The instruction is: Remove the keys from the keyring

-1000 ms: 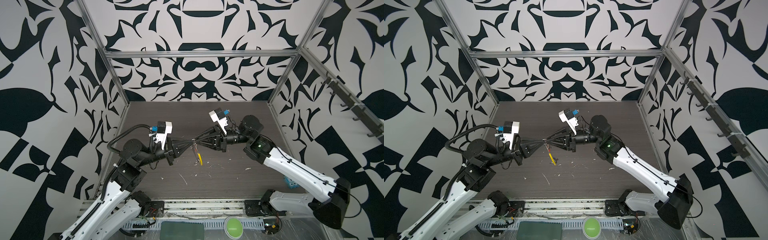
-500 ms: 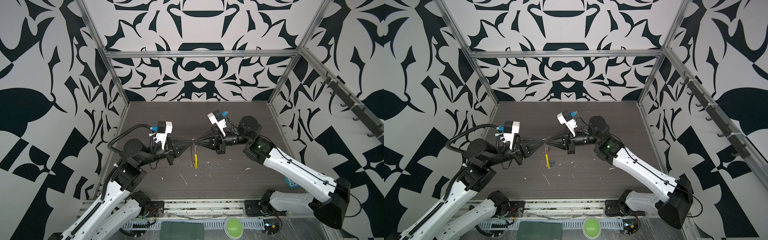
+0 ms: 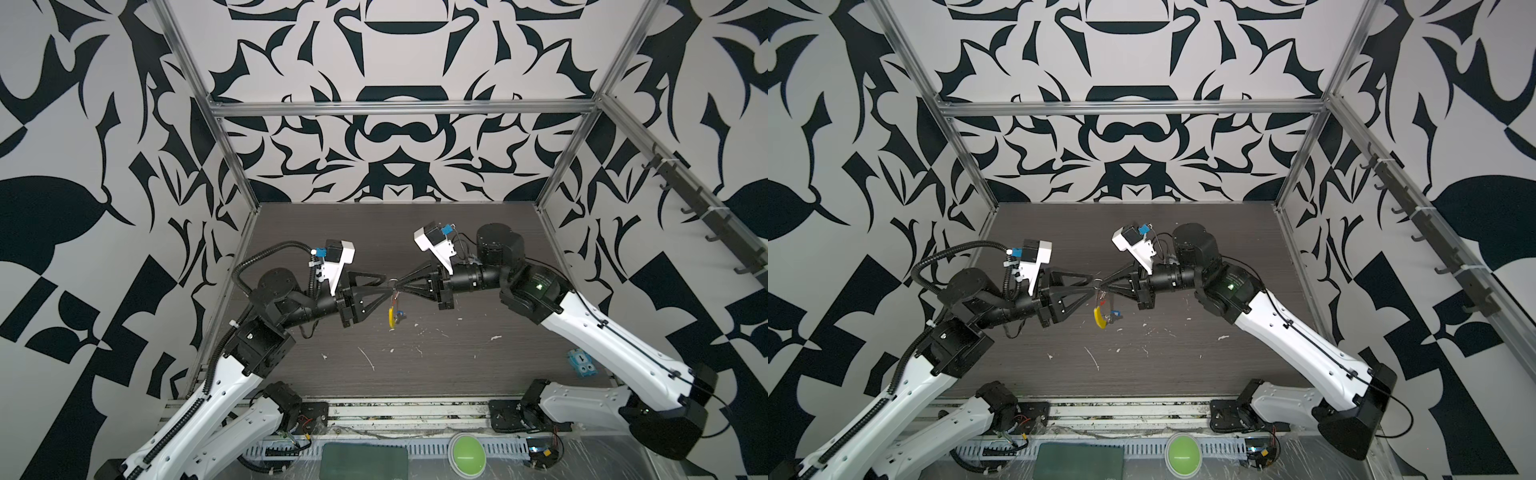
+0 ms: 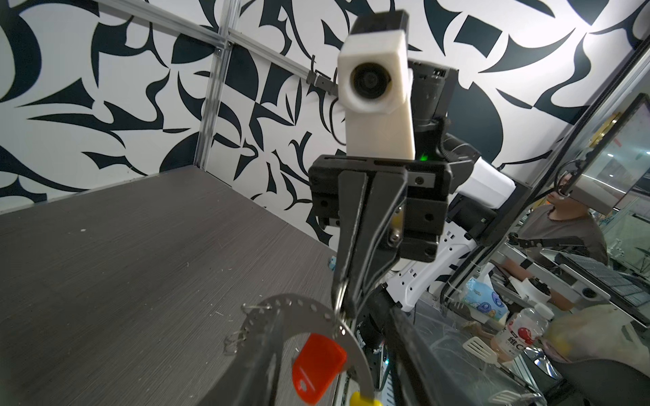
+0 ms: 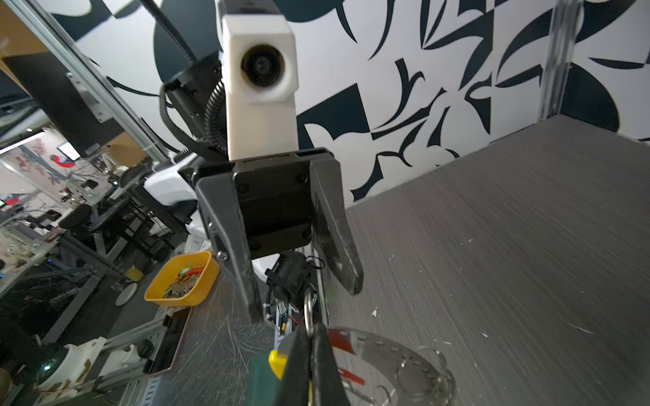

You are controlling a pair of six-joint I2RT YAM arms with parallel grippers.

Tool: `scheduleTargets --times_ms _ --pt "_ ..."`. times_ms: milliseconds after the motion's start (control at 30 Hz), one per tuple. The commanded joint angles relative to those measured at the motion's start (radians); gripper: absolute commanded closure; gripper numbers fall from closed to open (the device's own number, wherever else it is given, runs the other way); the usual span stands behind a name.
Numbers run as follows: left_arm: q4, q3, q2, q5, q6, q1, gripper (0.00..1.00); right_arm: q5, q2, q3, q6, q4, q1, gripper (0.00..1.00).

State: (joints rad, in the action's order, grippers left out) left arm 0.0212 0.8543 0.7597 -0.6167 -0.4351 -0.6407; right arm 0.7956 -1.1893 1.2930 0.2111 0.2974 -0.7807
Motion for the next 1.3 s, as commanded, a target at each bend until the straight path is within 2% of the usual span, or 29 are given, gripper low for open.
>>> scheduleTargets --times_ms 0,100,300,500,633,833,1133,1267 --pt "-0.080 0.057 0.038 -0.088 0.019 0.022 0.53 -0.059 -0.010 0.088 -0.142 0.219 -0.003 1.00" --pt "-0.075 0.073 0.078 -0.163 -0.003 0.048 0.58 -0.074 -0.035 0.147 -0.199 0.330 -0.005 1.00" --pt "-0.092 0.107 0.128 -0.230 0.004 0.050 0.71 -0.119 -0.078 0.224 -0.252 0.456 -0.018 1.00" --pt "-0.151 0.128 0.158 -0.266 0.023 0.049 0.71 -0.136 -0.092 0.234 -0.241 0.443 -0.025 1.00" --pt "-0.224 0.145 0.178 -0.240 0.057 0.049 0.72 -0.130 -0.093 0.238 -0.231 0.422 -0.029 1.00" --pt "-0.234 0.139 0.161 -0.213 0.082 0.050 0.69 -0.127 -0.093 0.253 -0.240 0.432 -0.056 1.00" --pt "-0.225 0.132 0.161 -0.260 0.084 0.050 0.91 -0.197 -0.092 0.248 -0.212 0.395 -0.057 1.00" --pt "-0.224 0.130 0.158 -0.263 0.088 0.049 0.92 -0.204 -0.094 0.245 -0.207 0.386 -0.057 1.00"
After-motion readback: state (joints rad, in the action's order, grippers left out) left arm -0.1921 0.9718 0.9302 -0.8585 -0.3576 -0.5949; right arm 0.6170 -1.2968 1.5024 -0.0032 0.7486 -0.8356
